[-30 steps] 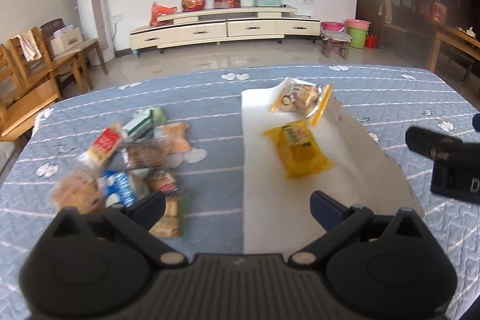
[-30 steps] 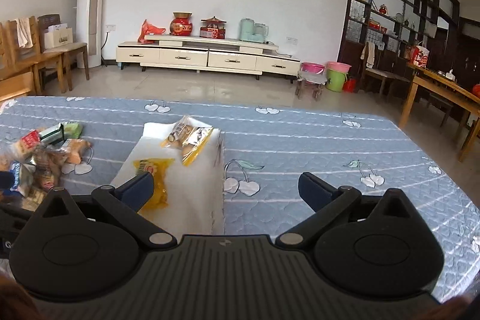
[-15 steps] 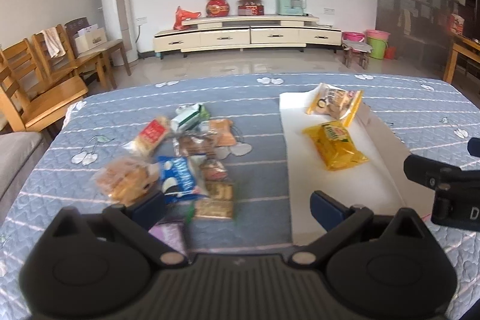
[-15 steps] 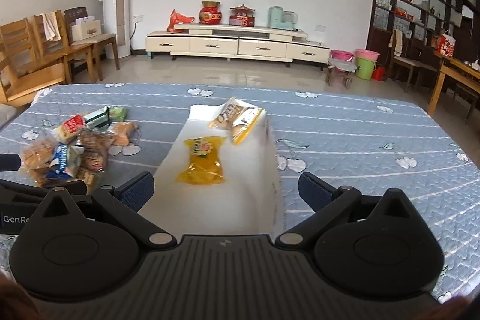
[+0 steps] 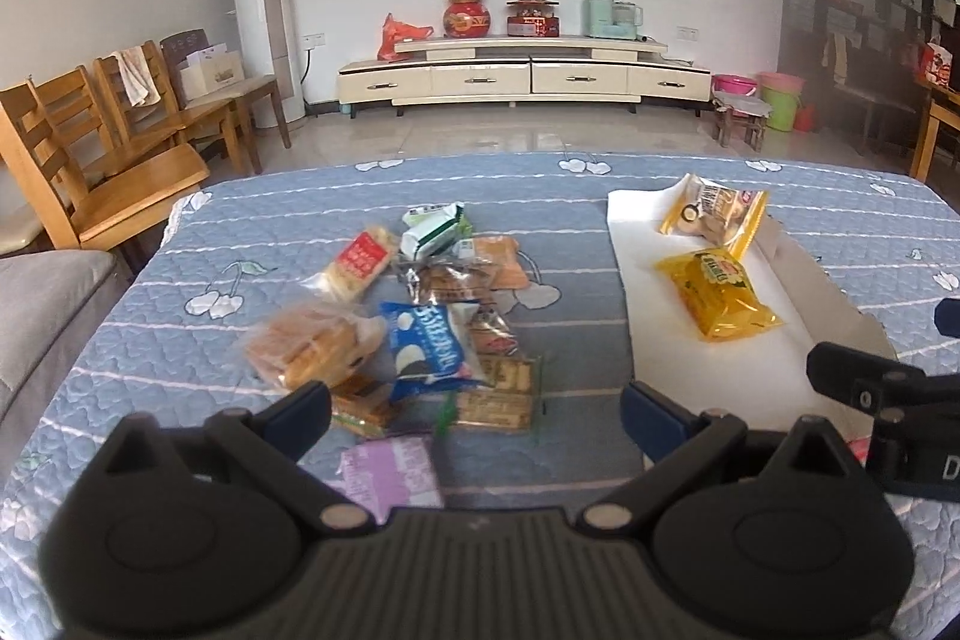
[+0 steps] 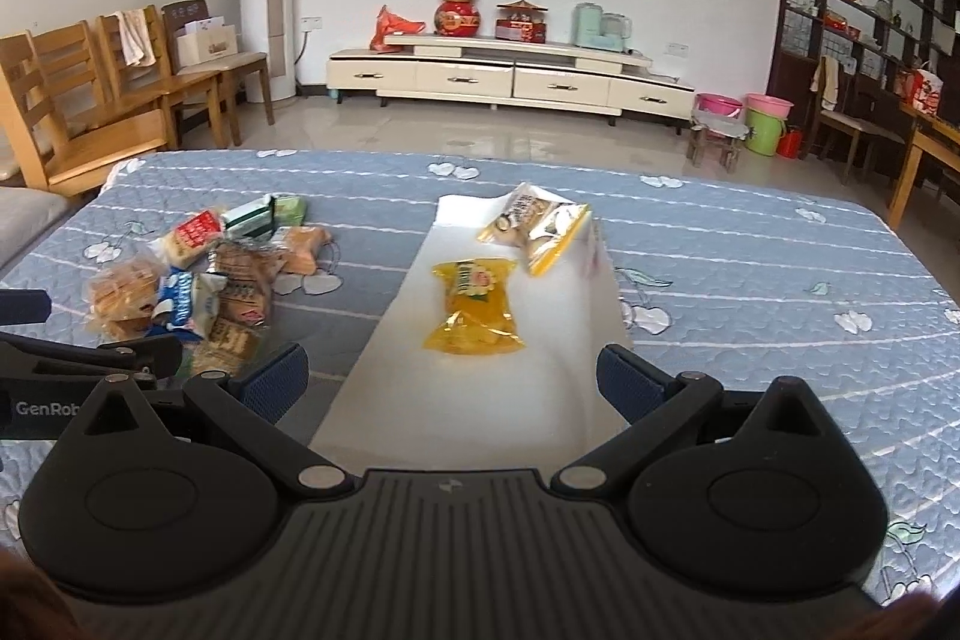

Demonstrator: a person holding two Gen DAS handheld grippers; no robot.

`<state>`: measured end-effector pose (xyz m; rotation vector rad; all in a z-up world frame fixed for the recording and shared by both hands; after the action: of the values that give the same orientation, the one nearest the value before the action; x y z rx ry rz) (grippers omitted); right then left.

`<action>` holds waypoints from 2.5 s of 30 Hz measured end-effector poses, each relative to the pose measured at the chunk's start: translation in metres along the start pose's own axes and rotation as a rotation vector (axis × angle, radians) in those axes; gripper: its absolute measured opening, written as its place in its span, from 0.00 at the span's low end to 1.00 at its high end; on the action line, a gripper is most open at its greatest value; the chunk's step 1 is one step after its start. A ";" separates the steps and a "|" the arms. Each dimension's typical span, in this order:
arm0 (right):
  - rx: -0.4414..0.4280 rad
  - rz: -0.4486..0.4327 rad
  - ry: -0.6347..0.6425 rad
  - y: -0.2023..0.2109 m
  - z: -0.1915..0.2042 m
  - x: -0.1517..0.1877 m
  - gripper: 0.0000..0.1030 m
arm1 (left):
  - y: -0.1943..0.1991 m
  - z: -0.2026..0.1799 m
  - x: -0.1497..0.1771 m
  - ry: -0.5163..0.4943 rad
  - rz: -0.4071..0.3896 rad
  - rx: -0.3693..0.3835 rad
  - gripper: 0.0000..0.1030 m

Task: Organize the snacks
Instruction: 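Open both tools and withdraw from the tray toward the snack pile, then grasp the purple box with the left tool while the right tool grasps the blue biscuit bag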

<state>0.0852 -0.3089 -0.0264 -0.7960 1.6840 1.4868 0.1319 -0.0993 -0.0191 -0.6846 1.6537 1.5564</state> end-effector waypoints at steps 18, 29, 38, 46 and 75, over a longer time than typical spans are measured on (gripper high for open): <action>-0.085 0.038 0.057 -0.004 0.041 0.005 1.00 | 0.001 0.037 0.012 0.051 0.001 -0.004 0.99; -0.151 0.070 0.096 -0.012 0.072 0.014 1.00 | 0.000 0.069 0.034 0.079 0.005 -0.001 0.99; -0.168 0.090 0.089 -0.021 0.075 0.022 1.00 | -0.017 0.095 0.055 0.120 0.053 -0.035 0.99; -0.173 0.094 0.064 -0.027 0.071 0.025 1.00 | -0.043 0.077 0.059 0.137 0.102 -0.002 0.99; -0.294 0.135 0.094 -0.126 0.159 -0.026 1.00 | -0.027 0.113 0.059 0.174 0.055 -0.053 0.45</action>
<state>0.2245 -0.1689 -0.0799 -0.9340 1.6348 1.8456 0.1374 0.0154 -0.0799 -0.8280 1.7768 1.6231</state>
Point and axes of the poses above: each gripper's, at about its wrist camera, not at the fingertips, and y roughly against the way its jaws point, z to its left, x to its underside, the point moved 7 cm from there along -y, roughly the way its jaws point, and after that the axes turned 2 degrees about y, right-handed, at the moved point
